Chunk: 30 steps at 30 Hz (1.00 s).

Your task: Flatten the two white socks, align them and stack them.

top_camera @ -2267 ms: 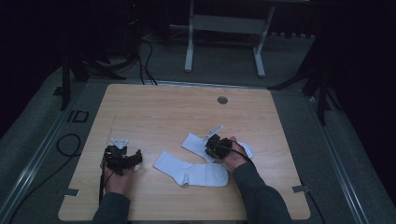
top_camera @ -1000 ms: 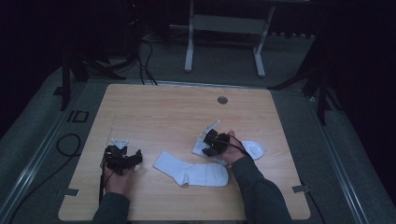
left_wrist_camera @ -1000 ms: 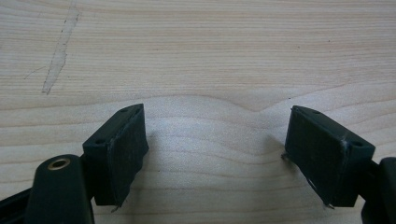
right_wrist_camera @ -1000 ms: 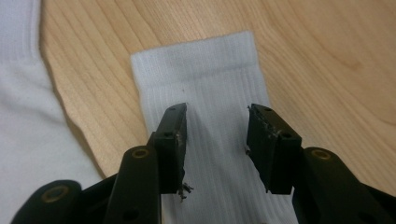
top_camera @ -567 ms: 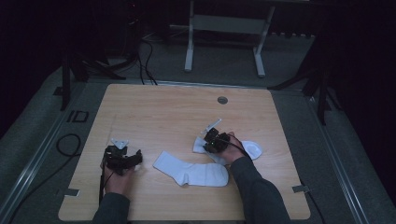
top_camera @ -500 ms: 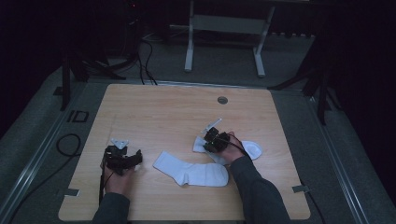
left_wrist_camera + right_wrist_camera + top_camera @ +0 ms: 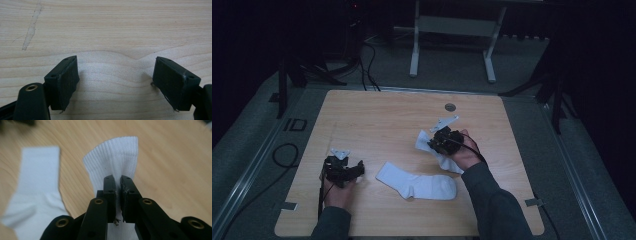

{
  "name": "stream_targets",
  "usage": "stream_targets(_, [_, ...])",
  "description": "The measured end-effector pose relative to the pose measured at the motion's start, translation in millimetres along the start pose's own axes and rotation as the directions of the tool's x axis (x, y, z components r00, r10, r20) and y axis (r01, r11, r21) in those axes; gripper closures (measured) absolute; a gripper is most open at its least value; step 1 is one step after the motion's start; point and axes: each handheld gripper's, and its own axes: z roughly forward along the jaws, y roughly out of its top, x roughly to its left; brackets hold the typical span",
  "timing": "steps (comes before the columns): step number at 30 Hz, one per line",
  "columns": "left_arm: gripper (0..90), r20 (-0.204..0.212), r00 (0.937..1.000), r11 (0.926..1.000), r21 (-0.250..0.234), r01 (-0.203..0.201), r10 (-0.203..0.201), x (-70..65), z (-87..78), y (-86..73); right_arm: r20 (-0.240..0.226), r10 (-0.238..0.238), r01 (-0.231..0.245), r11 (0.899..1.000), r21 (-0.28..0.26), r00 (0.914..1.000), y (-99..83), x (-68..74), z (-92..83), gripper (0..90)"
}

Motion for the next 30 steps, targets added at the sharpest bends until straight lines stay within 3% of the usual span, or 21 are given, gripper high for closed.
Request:
stream_targets(7, [20.8,0.001,1.0,1.0,0.002,-0.001,0.001,0.1,-0.1,0.1,0.021,-0.057,0.059,0.995,-0.081,0.9981,17.8,15.1,-31.5,83.6])
stream_targets(17, [20.8,0.001,1.0,1.0,0.002,-0.001,0.001,0.1,-0.1,0.1,0.056,-0.084,0.093,0.979,-0.181,0.9949,30.8,21.1,-76.6,83.6])
stream_targets(26, [20.7,0.002,1.0,1.0,0.003,-0.001,0.001,0.0,-0.1,0.1,0.022,-0.096,0.099,0.96,-0.263,0.9951,24.6,41.2,-111.6,83.5])
stream_targets(30, [20.7,0.002,1.0,1.0,0.004,-0.001,0.001,0.1,-0.2,0.1,0.026,-0.109,0.112,0.96,-0.256,0.9937,15.8,50.9,-120.5,83.2])
